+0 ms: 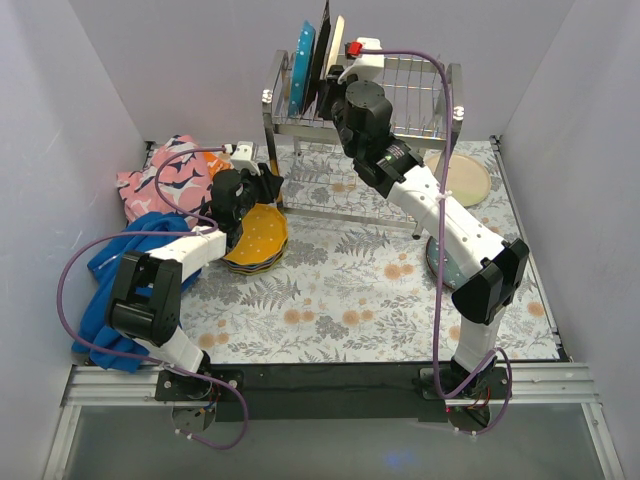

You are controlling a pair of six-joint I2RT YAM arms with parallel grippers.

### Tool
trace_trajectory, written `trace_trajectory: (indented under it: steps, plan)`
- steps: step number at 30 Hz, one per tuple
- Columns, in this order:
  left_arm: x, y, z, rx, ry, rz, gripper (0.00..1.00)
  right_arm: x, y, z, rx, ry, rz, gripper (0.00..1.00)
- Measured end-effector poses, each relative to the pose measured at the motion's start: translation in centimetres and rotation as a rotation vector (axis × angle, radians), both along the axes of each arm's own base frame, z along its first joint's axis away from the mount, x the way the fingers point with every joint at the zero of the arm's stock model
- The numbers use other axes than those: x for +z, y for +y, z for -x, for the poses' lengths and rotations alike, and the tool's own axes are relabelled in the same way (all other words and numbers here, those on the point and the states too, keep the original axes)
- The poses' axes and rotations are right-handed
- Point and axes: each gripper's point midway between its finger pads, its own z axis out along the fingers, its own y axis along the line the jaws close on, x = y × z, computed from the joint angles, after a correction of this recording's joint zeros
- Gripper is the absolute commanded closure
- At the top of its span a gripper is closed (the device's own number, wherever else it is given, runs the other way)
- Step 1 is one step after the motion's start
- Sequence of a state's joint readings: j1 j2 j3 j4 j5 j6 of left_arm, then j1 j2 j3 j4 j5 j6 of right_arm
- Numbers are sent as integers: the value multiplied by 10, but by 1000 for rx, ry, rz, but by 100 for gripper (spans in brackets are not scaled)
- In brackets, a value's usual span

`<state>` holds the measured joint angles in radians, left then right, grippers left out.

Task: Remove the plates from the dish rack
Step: Unload the plate from the dish rack.

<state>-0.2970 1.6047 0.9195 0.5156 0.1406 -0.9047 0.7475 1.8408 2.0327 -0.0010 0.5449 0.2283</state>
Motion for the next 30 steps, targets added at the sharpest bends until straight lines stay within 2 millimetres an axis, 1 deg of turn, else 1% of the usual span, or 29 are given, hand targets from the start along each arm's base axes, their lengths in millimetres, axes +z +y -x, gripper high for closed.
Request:
trace_trajectory:
  steps: [8,12,16,25,30]
  plan:
    - [0,0,0,3,0,0,100,5,0,2,22,-4,29,99]
    - [0,0,0,5,0,-1,100,18,-2,2,21,-20,14,99]
    - [0,1,0,7,0,-1,100,27,-3,3,20,-33,3,99]
    - [0,1,0,8,0,-1,100,28,-6,2,7,-33,4,99]
    - [0,1,-1,8,0,-1,100,36,-6,2,2,-51,4,99]
